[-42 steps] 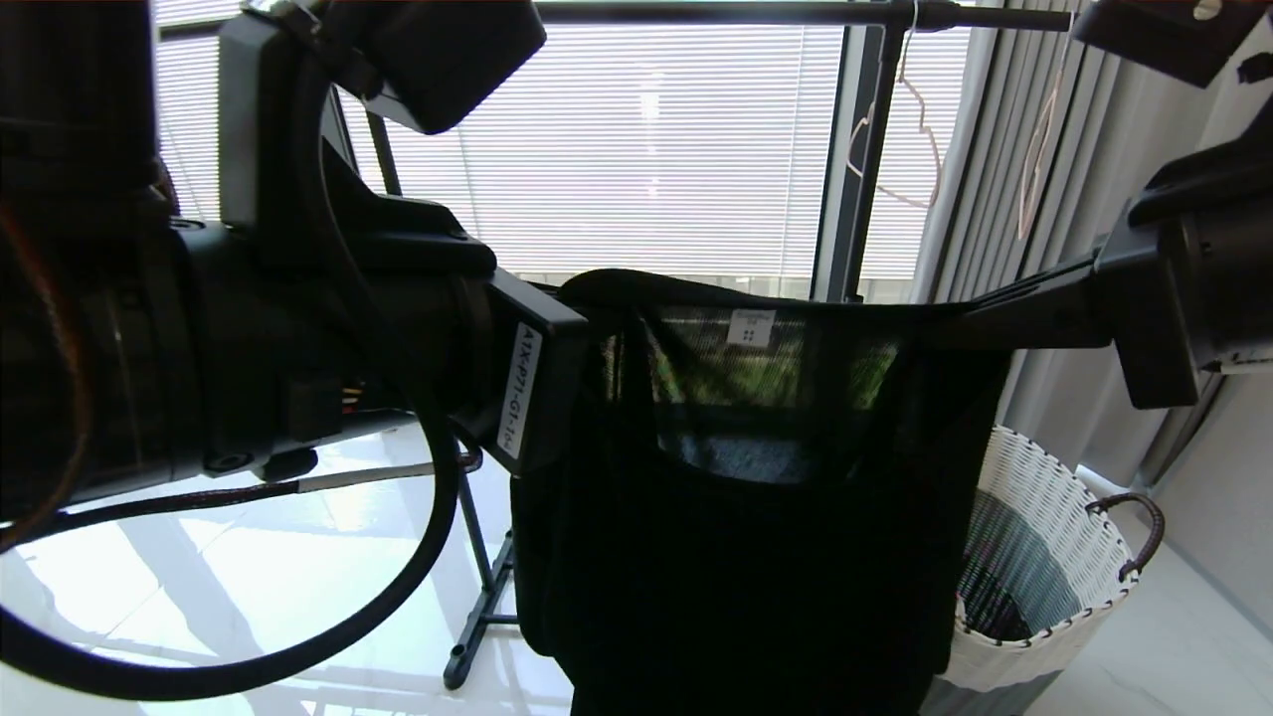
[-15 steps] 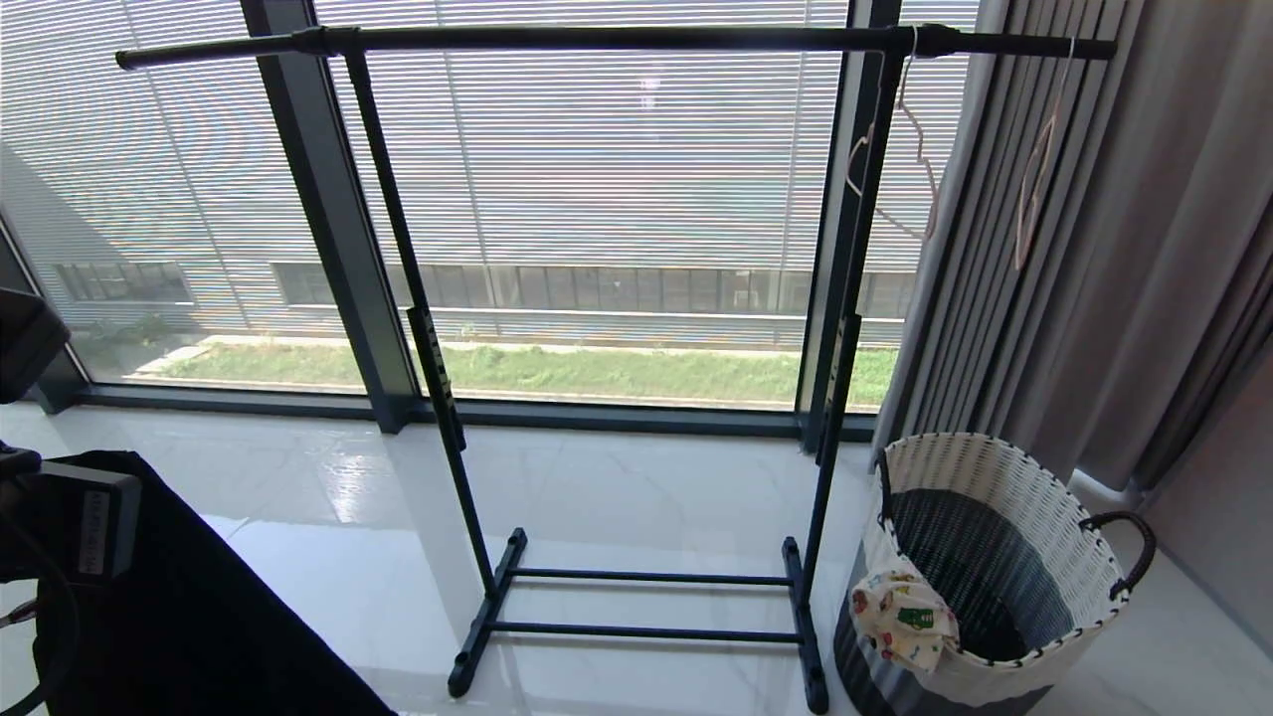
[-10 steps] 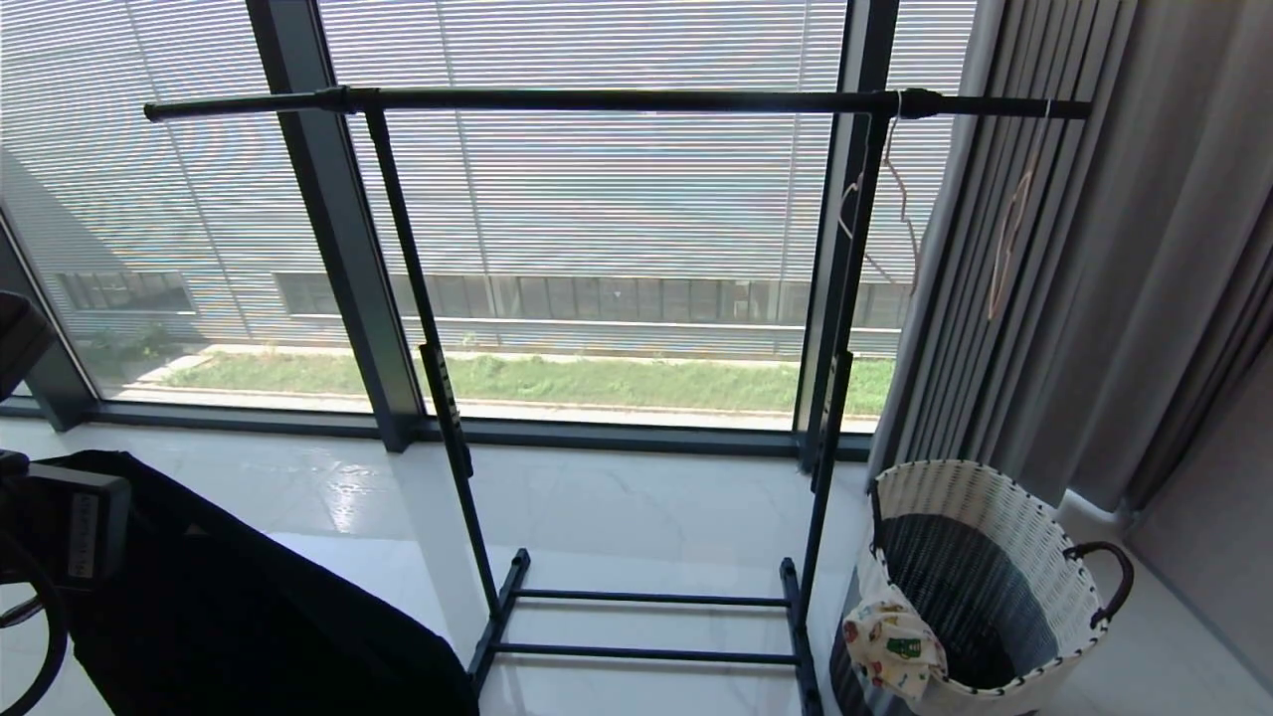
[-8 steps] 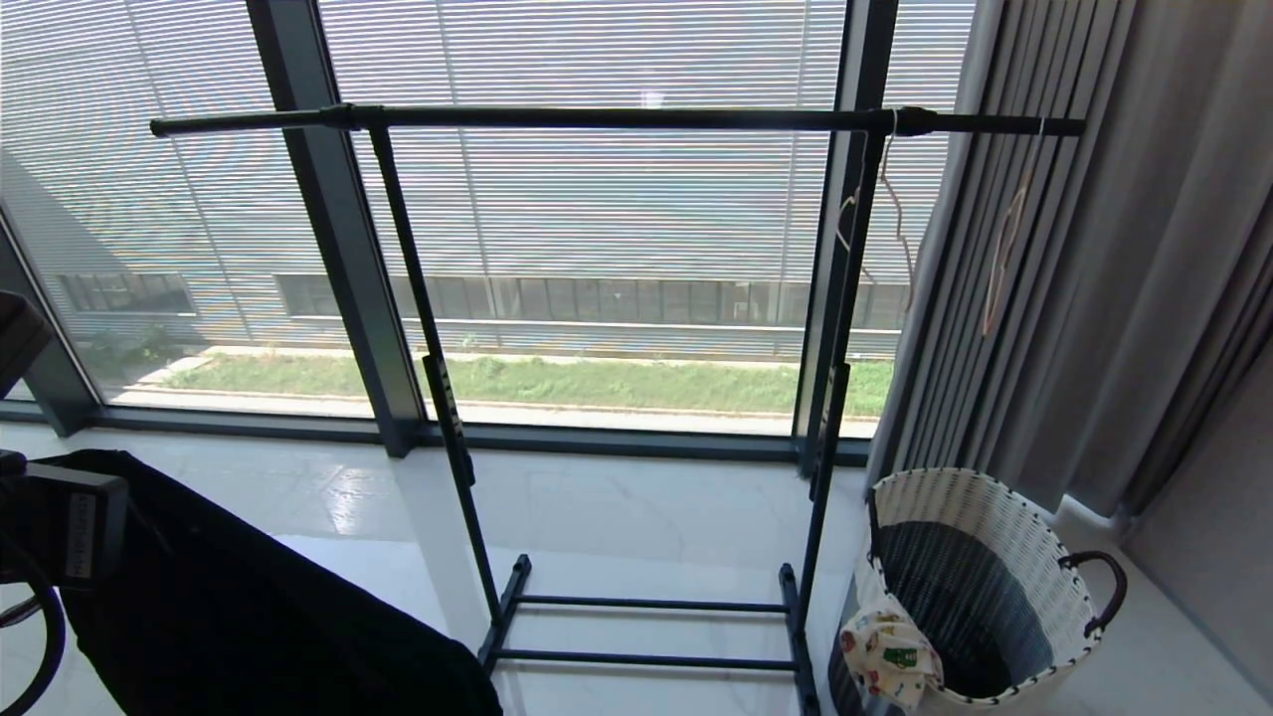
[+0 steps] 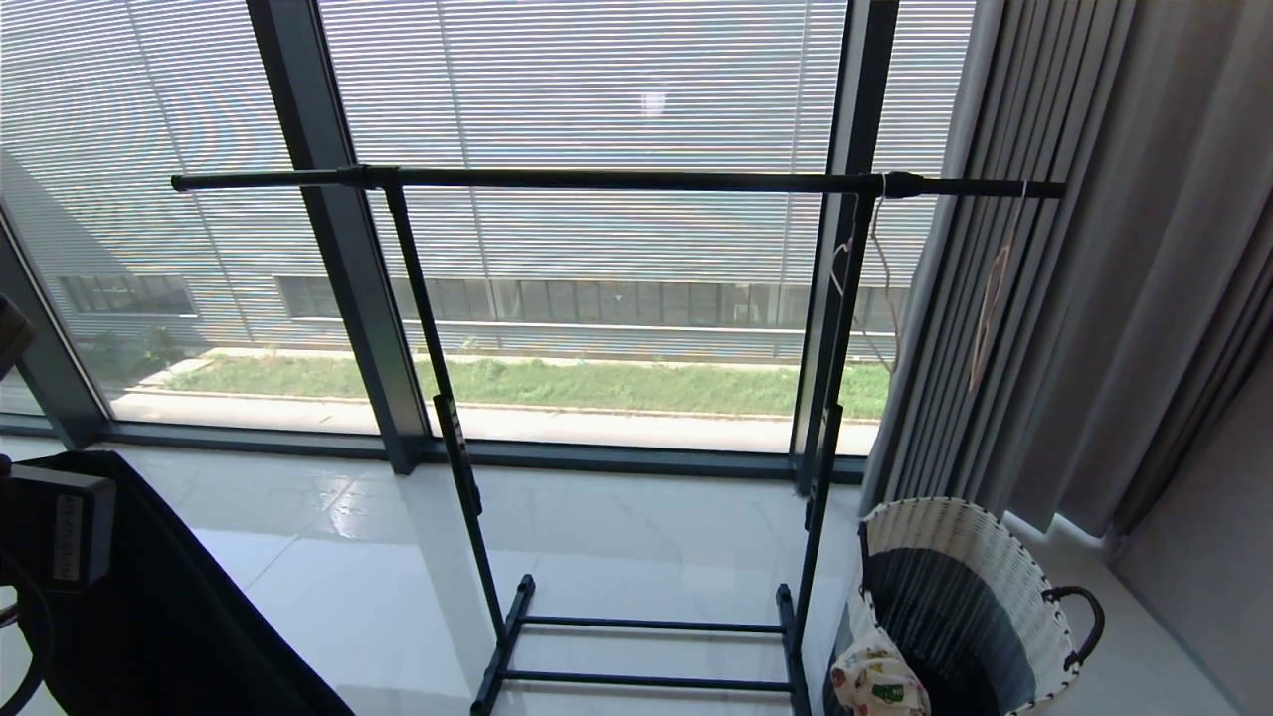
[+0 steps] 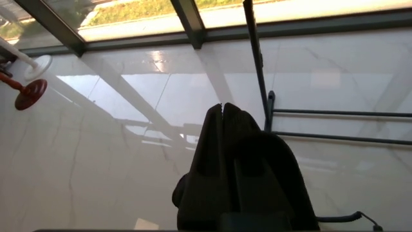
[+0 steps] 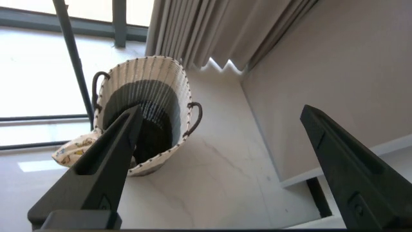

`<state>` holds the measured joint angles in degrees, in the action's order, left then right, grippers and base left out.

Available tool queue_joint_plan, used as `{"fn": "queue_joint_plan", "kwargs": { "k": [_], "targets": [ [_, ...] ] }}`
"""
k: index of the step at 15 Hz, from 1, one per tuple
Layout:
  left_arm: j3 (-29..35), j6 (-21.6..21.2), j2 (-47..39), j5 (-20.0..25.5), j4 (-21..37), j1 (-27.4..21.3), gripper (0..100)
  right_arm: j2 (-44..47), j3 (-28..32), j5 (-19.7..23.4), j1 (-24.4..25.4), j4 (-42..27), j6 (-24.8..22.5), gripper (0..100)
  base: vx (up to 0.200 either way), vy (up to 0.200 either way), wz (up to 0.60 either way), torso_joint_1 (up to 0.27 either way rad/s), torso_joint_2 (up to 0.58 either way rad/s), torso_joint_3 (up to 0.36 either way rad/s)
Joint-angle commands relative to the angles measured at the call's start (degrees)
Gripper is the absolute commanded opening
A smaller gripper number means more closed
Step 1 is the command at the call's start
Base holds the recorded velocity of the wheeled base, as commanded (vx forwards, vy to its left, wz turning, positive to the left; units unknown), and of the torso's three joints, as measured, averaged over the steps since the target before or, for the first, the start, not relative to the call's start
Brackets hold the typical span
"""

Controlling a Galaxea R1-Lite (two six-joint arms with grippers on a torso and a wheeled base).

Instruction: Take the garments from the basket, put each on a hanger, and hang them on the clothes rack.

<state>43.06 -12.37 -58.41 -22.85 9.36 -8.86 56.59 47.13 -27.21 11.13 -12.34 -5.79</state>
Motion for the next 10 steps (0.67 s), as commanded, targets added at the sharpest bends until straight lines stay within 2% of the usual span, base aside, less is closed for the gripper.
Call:
{"fn": "queue_joint_plan", "kwargs": {
  "k": [1,3,5,8,9,10],
  "targets": [
    [0.01,-0.02,0.13,-0.01,0.04,0.16,0,0.72,-0.02,-0.04,0.03,-0.06,-0.19,100,0.000,0.000,0.00,0.237,-0.51,-0.295],
    [0.01,0.07,0.22,-0.01,-0.05,0.16,0,0.72,-0.20,-0.12,0.03,0.03,-0.63,100,0.000,0.000,0.00,0.237,-0.52,-0.288],
    [-0.17,0.33,0.31,-0.01,-0.05,0.16,0,0.72,-0.37,-0.04,-0.58,0.03,-0.71,100,0.000,0.000,0.00,0.136,-0.29,-0.156],
    [-0.43,0.33,1.54,0.26,-0.05,0.16,0,0.45,-0.90,1.46,-0.58,0.56,-0.63,100,0.000,0.000,0.00,0.032,-0.06,-0.029],
    [-0.52,0.24,2.77,1.31,-0.05,0.07,0,-0.25,-1.78,4.09,-0.58,1.79,-0.71,100,0.000,0.000,0.00,0.000,0.00,0.000],
    [-0.52,0.24,3.30,2.45,-0.05,0.07,0,-0.69,-2.13,4.71,-0.50,1.88,-0.89,100,0.000,-0.200,0.00,0.007,-0.01,-0.007]
  ]
}}
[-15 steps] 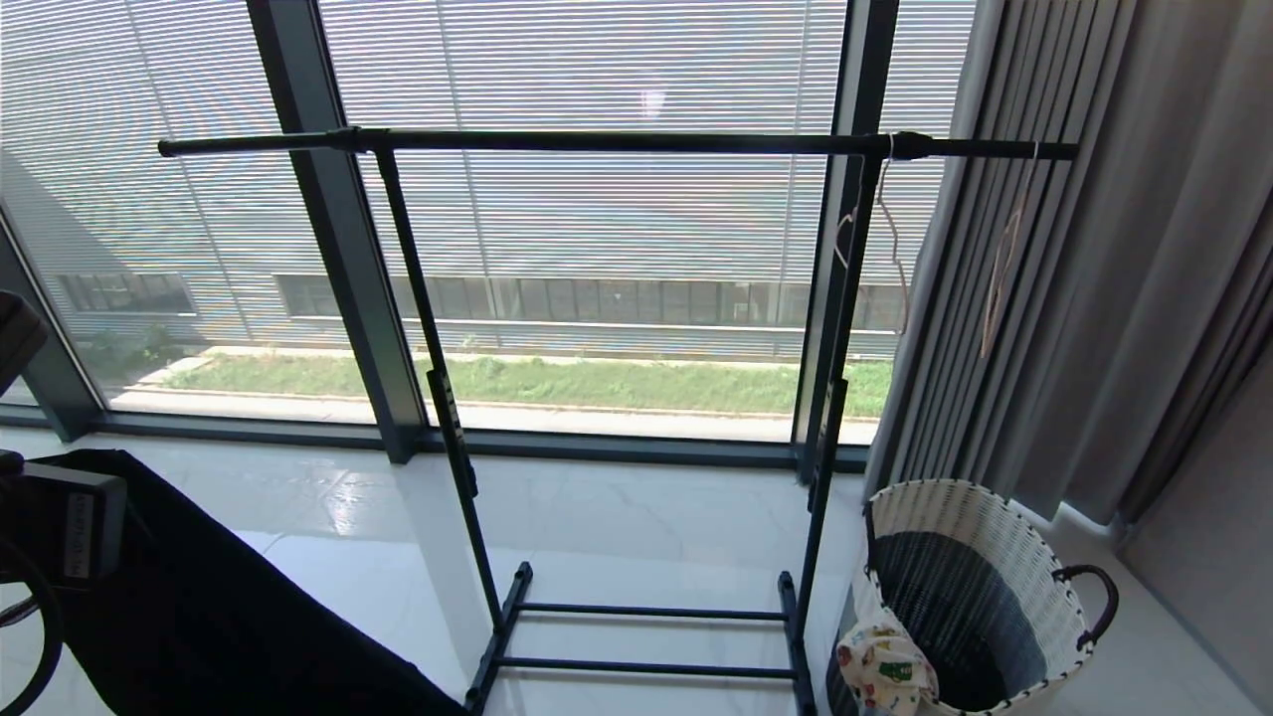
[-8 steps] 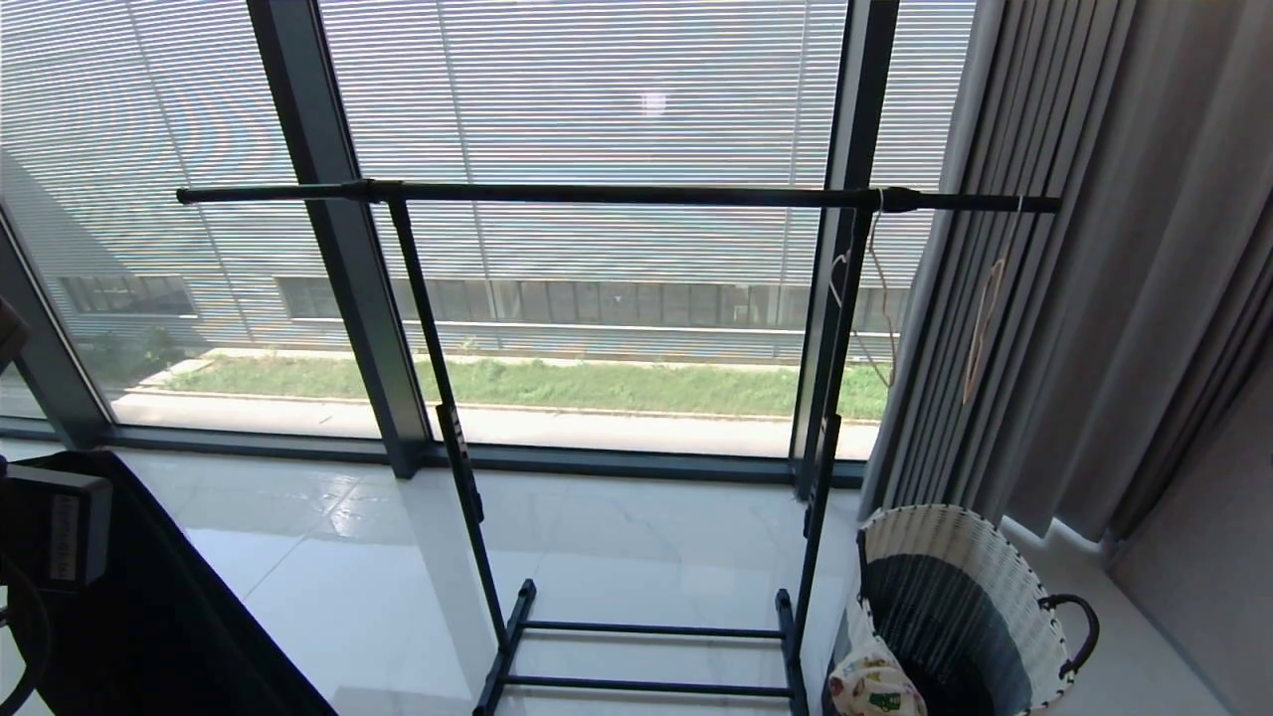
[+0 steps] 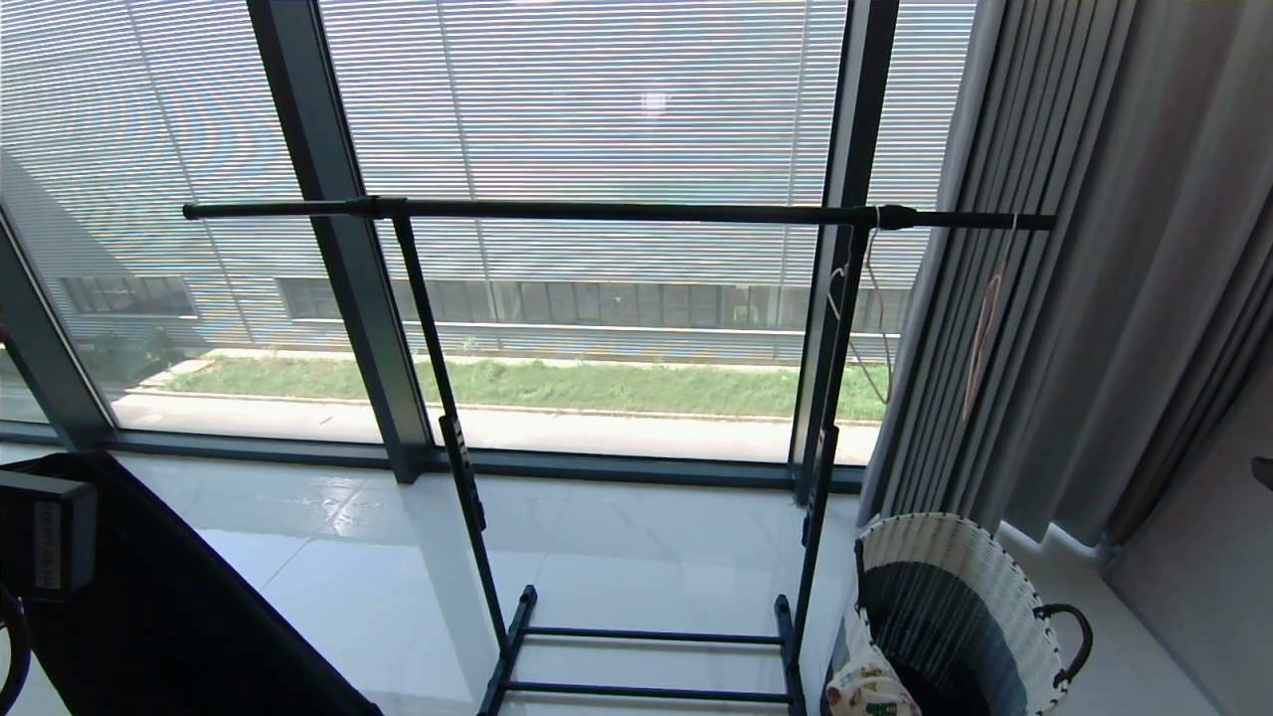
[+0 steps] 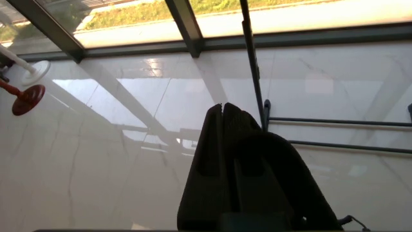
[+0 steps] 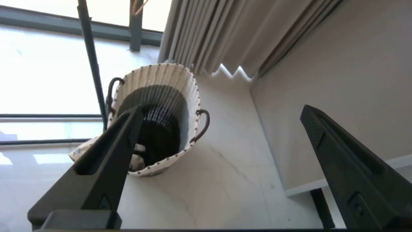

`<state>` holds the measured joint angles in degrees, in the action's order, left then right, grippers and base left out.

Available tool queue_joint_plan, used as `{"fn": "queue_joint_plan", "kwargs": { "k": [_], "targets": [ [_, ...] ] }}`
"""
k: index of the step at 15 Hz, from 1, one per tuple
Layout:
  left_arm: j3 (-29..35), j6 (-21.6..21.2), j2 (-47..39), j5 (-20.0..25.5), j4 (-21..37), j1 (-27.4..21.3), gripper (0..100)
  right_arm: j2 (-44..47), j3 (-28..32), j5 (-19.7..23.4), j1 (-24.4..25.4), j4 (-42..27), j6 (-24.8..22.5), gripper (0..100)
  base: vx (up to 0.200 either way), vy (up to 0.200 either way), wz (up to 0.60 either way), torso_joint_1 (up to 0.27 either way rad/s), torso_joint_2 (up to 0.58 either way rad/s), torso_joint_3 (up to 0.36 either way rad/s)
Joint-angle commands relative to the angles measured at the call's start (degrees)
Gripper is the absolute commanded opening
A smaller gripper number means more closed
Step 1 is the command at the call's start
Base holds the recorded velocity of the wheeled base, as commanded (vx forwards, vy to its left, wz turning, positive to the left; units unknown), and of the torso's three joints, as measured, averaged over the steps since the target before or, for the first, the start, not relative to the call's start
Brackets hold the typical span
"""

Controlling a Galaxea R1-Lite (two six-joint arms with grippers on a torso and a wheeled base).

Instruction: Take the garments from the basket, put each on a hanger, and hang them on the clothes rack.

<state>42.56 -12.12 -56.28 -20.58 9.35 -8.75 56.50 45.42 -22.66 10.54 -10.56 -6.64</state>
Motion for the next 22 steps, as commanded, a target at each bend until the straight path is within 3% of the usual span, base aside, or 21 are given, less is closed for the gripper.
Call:
{"fn": "queue_joint_plan", "kwargs": {
  "k": [1,6,7,10,12,13,19,22],
  "targets": [
    [-0.55,-0.19,1.44,0.27,0.05,-0.04,0,-1.13,-0.95,0.34,0.09,0.10,-0.56,100,0.000,-0.200,0.00,0.002,0.00,0.002],
    [-2.04,-0.28,2.58,0.45,0.05,-0.04,0,-2.10,-1.56,0.95,0.09,0.10,-1.18,100,0.000,-0.160,0.00,0.009,0.00,0.000],
    [-1.95,-0.10,2.41,0.45,-0.03,-0.04,0,-1.92,-1.56,2.62,0.18,0.19,-1.18,100,0.000,0.000,0.00,0.000,0.00,0.000],
    [-2.04,-0.10,2.49,0.45,0.05,0.58,0,-1.31,-0.60,13.26,0.18,2.12,-0.65,100,0.000,0.000,0.00,0.000,0.00,0.000],
    [-1.95,-0.19,2.41,0.45,-0.03,0.84,0,0.01,-0.51,13.52,0.18,3.09,-0.30,100,0.000,0.000,0.00,0.000,0.00,0.000],
    [-1.78,-0.28,2.41,0.54,-0.03,0.84,0,3.26,0.54,13.35,0.09,6.69,2.51,100,0.000,0.000,0.00,0.000,0.00,0.000],
    [-1.51,-0.63,2.49,0.54,-0.03,0.75,0,13.46,11.18,13.08,-0.70,7.04,11.65,100,0.200,0.000,0.00,0.002,0.00,0.003],
    [-1.42,-0.63,2.41,0.54,-0.03,0.67,0,16.71,12.41,12.03,-2.20,6.95,12.62,100,0.200,0.000,0.00,0.005,0.00,0.001]
  ]
}}
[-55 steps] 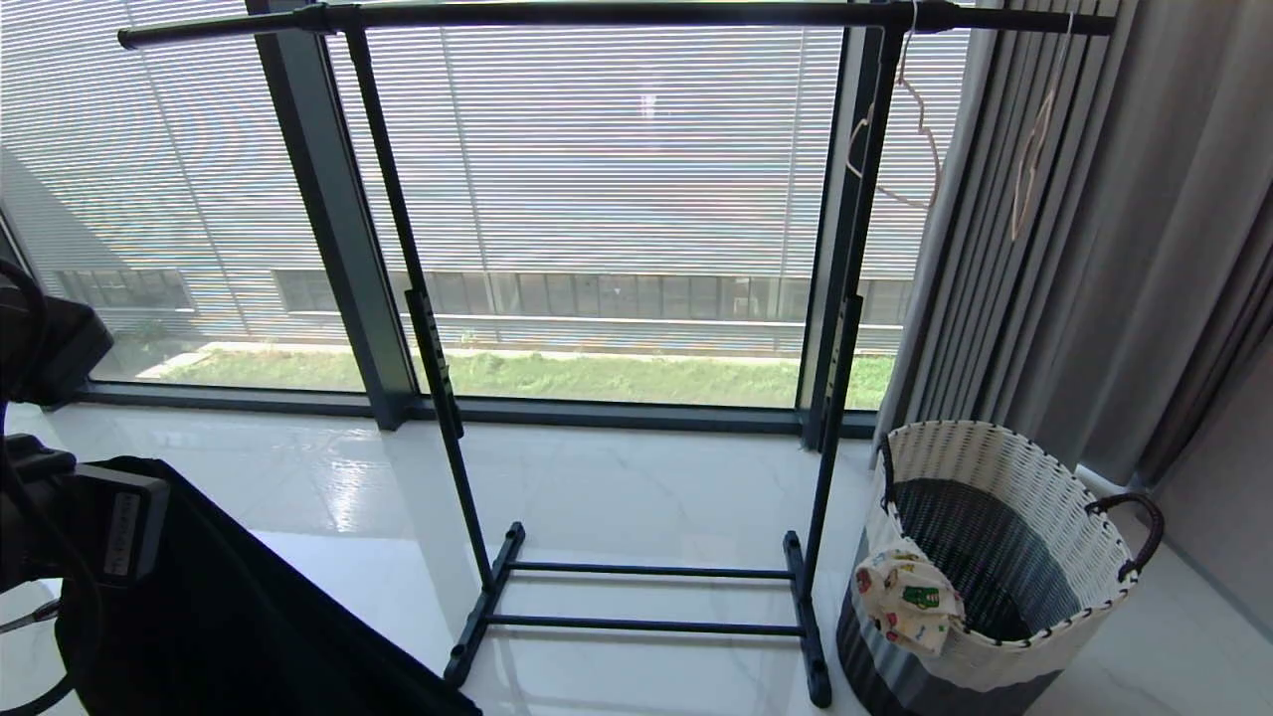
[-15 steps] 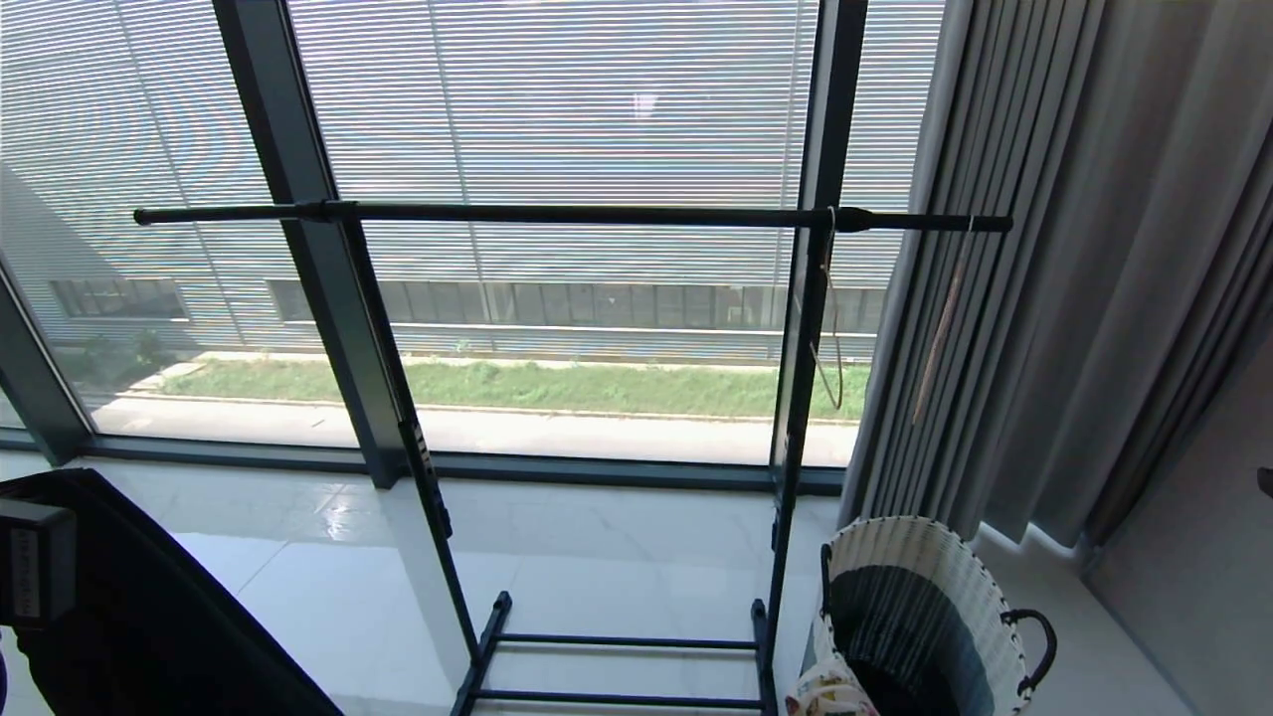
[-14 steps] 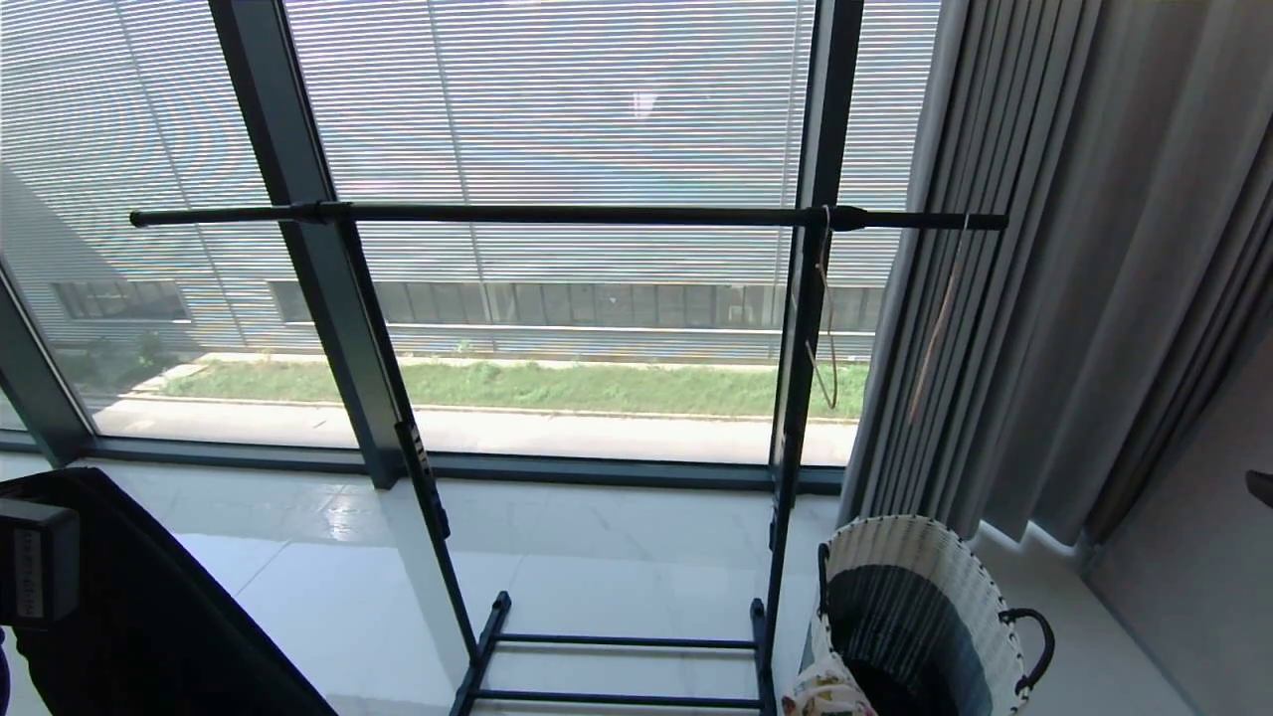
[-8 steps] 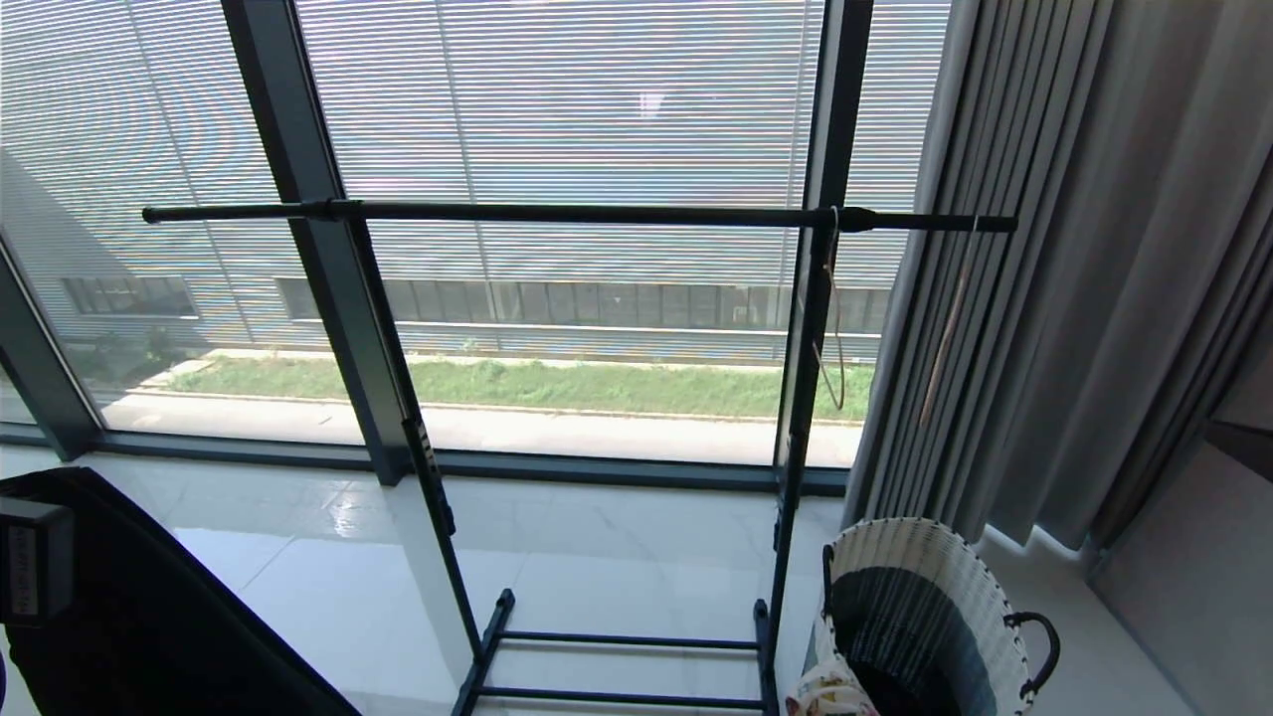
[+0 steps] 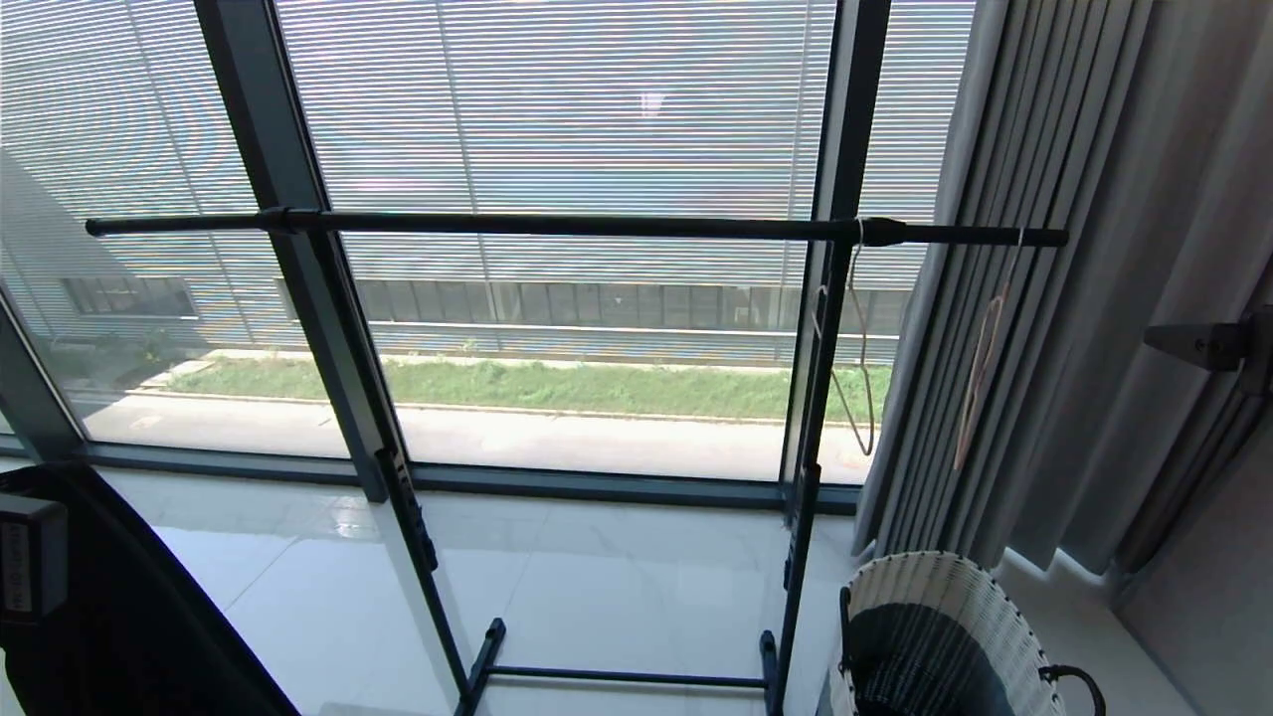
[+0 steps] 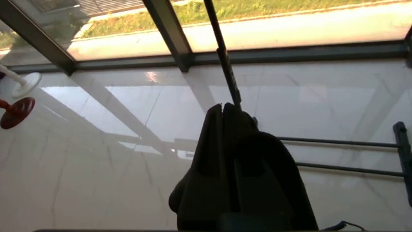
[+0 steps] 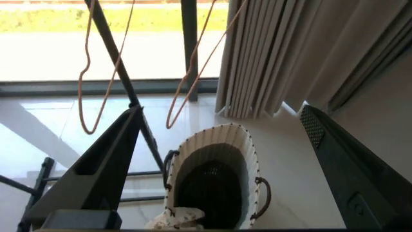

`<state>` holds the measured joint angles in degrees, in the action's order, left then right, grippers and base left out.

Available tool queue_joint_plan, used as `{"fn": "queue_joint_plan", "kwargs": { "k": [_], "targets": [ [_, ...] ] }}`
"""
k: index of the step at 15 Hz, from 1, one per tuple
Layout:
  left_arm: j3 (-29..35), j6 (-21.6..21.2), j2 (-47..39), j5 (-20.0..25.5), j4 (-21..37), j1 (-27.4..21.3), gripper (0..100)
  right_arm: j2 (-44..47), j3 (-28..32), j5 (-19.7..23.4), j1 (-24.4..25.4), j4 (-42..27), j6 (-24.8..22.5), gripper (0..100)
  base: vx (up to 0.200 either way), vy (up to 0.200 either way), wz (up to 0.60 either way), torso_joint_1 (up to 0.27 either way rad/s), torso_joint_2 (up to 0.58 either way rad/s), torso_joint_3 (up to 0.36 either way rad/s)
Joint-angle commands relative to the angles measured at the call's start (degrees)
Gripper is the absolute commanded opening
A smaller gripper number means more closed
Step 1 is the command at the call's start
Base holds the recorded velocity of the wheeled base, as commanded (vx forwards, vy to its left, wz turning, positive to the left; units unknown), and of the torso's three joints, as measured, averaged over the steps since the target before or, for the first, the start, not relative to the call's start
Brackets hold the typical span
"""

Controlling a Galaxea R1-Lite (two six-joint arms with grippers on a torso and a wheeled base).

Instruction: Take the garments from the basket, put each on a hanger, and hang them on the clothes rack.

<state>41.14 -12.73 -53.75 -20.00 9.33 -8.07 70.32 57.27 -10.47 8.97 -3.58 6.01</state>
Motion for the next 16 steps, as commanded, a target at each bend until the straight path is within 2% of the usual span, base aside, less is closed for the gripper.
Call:
{"fn": "queue_joint_plan", "kwargs": {
  "k": [1,9,13,16],
  "targets": [
    [-0.01,-0.02,-0.22,-0.03,-0.01,-0.02,0,3.42,0.47,-0.69,-0.97,-0.02,-0.03,100,0.200,0.000,0.00,0.002,0.01,-0.002],
    [-0.27,-0.72,-0.92,-0.03,-0.01,-0.02,0,9.49,-0.49,-0.87,-1.59,-0.11,0.32,100,0.200,0.000,0.00,0.005,0.00,0.001],
    [-0.27,-0.81,-0.92,-0.12,-0.01,0.51,0,15.91,-0.58,-0.95,-1.41,0.33,4.10,100,0.000,0.000,0.00,0.000,0.00,0.000],
    [-0.10,-0.98,-1.27,-0.30,-0.01,2.09,0,20.92,-0.32,-4.38,-1.41,0.33,7.00,100,0.000,0.000,0.00,0.000,0.00,0.000]
  ]
}}
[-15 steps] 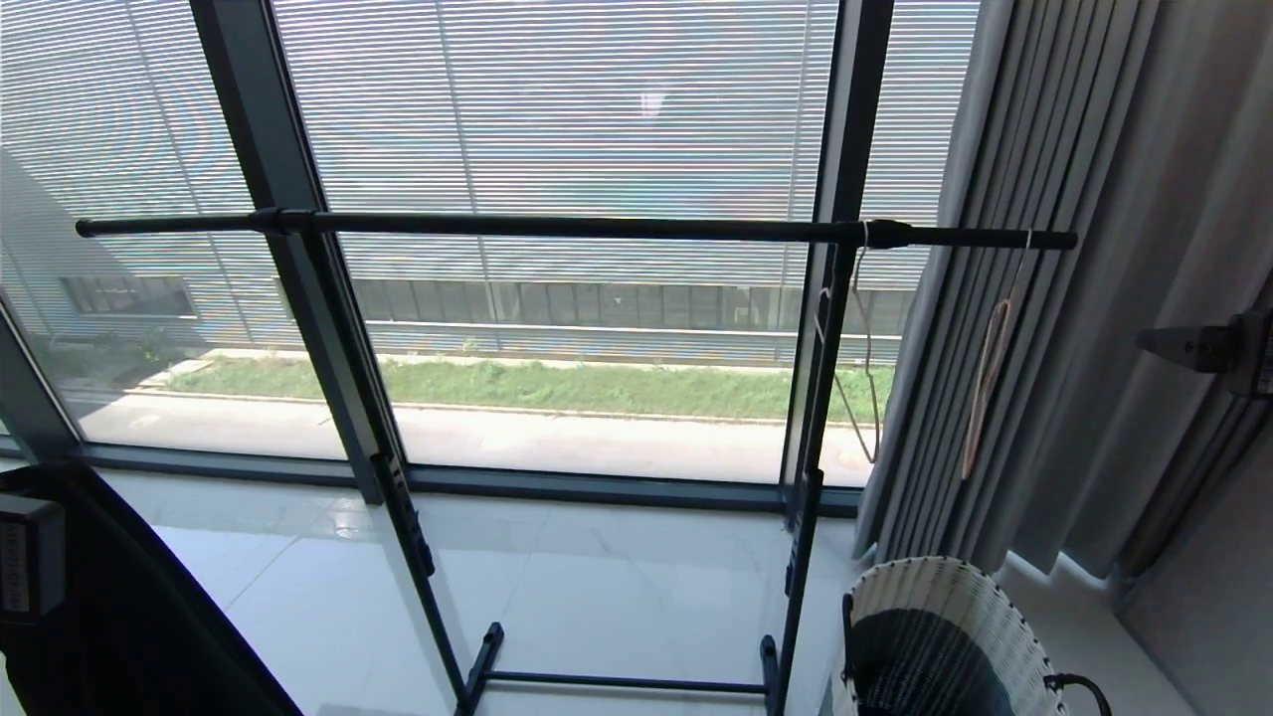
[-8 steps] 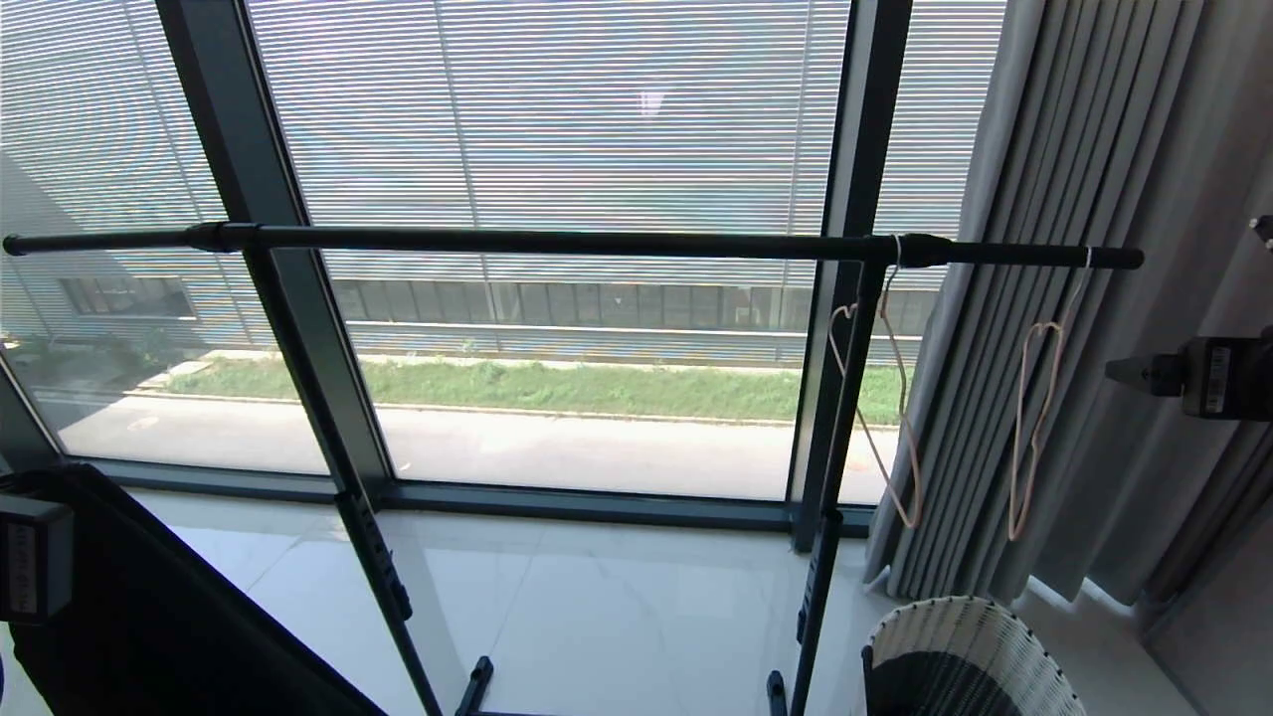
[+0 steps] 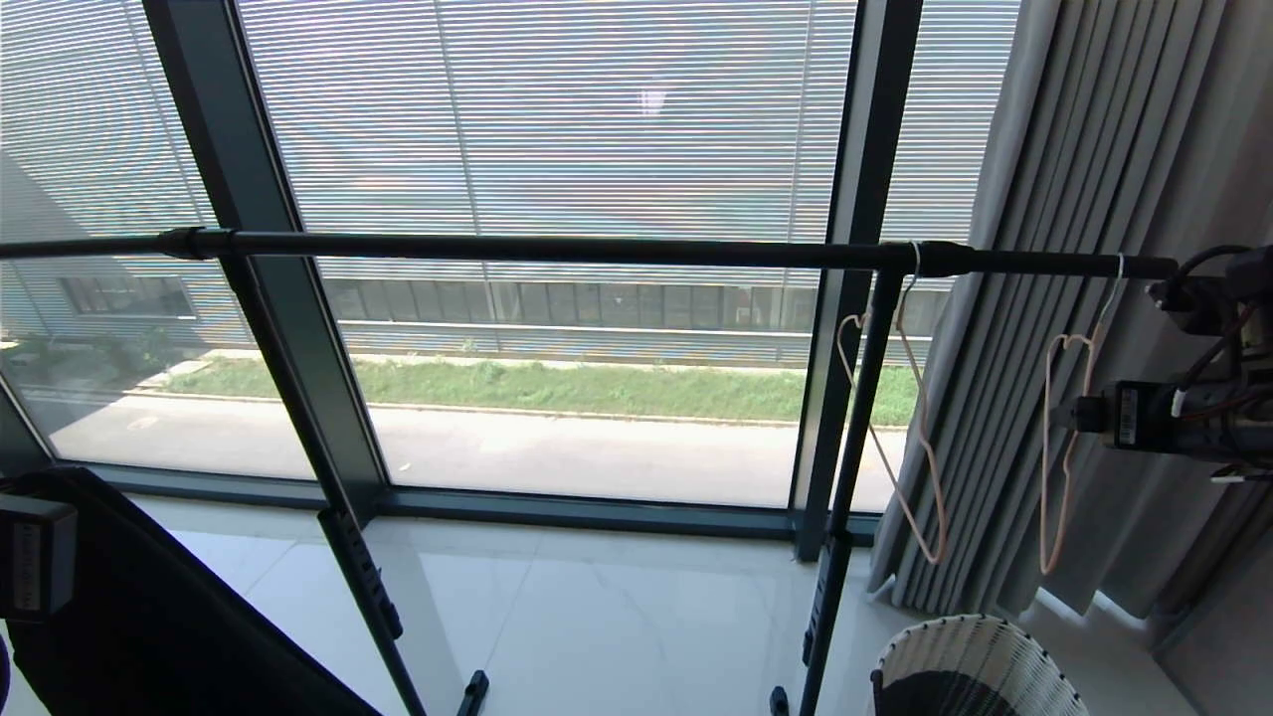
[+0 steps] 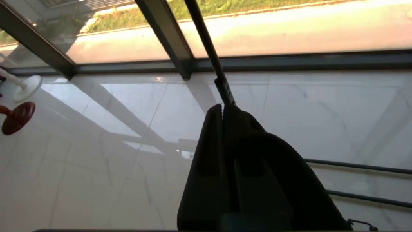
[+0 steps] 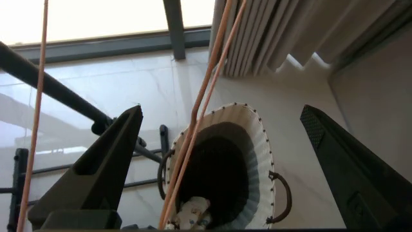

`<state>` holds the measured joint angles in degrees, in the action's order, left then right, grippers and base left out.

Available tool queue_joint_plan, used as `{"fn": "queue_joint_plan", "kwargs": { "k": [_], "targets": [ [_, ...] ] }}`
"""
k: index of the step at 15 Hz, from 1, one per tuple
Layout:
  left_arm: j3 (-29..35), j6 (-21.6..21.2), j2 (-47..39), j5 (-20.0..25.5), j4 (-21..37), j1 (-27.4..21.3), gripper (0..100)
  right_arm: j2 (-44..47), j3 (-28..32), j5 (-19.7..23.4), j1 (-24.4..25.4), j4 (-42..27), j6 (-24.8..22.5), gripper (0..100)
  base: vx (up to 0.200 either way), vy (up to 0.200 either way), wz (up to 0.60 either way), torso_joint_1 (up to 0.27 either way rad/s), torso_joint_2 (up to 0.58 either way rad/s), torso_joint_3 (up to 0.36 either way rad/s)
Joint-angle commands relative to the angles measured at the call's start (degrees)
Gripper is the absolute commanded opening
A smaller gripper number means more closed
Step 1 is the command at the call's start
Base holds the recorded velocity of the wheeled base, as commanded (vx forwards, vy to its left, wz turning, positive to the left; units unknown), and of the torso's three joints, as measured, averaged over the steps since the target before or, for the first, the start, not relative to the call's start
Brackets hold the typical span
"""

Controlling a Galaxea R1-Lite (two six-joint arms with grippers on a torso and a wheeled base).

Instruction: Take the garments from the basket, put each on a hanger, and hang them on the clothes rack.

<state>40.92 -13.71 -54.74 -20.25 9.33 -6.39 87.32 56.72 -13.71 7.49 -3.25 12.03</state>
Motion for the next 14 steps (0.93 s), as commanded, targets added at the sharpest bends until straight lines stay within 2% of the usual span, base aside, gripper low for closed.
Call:
{"fn": "queue_joint_plan", "kwargs": {
  "k": [1,6,8,13,14],
  "targets": [
    [0.12,0.00,-0.28,-0.05,-0.01,0.50,0,4.88,0.23,-1.84,0.60,0.00,2.29,100,0.000,0.000,0.00,0.000,0.00,0.000],
    [0.03,0.09,-0.99,-0.05,-0.01,0.59,0,9.18,0.32,-3.60,2.10,1.41,8.62,100,0.000,0.000,0.00,0.000,0.00,0.000],
    [0.03,0.09,-0.90,-0.05,-0.01,0.59,0,10.50,0.23,-4.39,2.10,3.96,8.97,100,0.000,0.000,0.00,0.000,0.00,0.000],
    [0.03,0.09,-0.90,-0.05,-0.01,0.59,0,11.47,0.41,-4.30,2.62,4.22,9.06,100,0.000,0.000,0.00,0.000,0.00,0.000],
    [0.03,0.09,-0.90,-0.05,-0.01,0.59,0,11.47,0.32,-4.30,2.80,4.66,9.06,0,0.000,0.000,0.00,0.000,0.00,0.000]
  ]
}}
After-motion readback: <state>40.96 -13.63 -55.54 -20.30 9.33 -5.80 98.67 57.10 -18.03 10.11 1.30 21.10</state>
